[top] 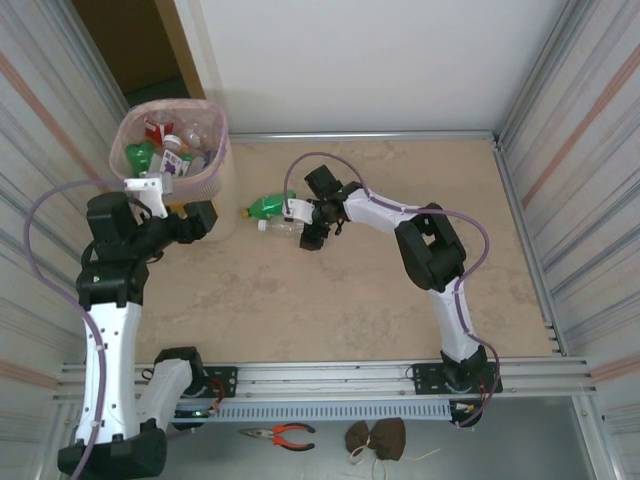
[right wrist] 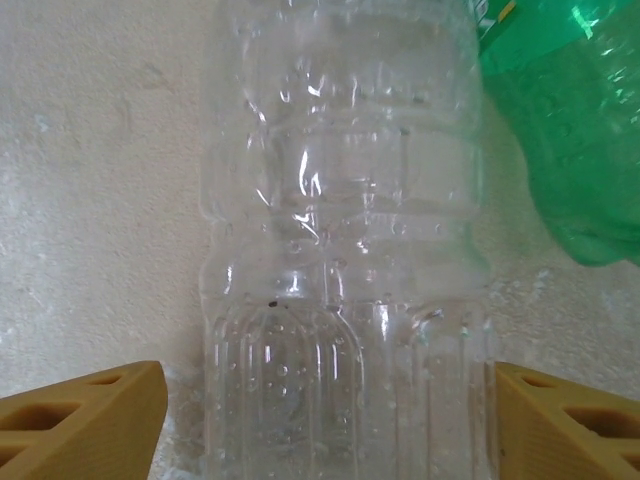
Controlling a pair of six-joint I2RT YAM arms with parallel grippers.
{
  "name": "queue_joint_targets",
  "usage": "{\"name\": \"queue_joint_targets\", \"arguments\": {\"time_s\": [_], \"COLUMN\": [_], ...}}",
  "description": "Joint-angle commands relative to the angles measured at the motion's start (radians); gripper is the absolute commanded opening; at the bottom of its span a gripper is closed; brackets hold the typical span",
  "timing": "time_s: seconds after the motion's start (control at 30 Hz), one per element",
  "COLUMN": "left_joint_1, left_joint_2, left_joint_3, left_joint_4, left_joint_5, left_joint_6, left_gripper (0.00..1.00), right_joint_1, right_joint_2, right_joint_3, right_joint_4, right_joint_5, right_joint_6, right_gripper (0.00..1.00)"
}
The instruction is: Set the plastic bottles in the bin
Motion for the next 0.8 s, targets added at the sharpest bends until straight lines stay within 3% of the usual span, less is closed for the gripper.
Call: {"name": "queue_joint_targets", "arguments": {"time_s": [0.0,0.13,0.4,0.6,0.77], "left_joint_1": [0.022,0.068,0.180,0.182,0.133], "left_joint_2": [-0.003,0.009,0.009,-0.003,-0.031], "left_joint_3": [0.016,-0.030,-0.150,-0.294,-0.338], "left_joint_4": [-0.053,-0.068,-0.044,0.067,0.125], "left_joint_5": [0.002,0.020,0.146,0.211,0.197], "left_joint_6": [-0.003,-0.049,-0.121,-0.161,-0.189], "left_gripper": [0.77,0.75,0.73,0.70,0.71], "right_joint_1": [0.006,0.010,0.029,0.041,0.060], "right_joint_2": [0.026,0.024,-0.085,-0.246,-0.396], "right_joint_3": [0.024,0.005,-0.123,-0.287,-0.421], "right_joint_4": [-0.011,-0.017,0.023,0.104,0.181], "right_joint_5": [-0.004,-0.015,0.002,-0.007,-0.030], "right_joint_6": [-0.014,-0.010,0.021,0.119,0.244], "right_gripper": [0.76,0.73,0.58,0.54,0.54]}}
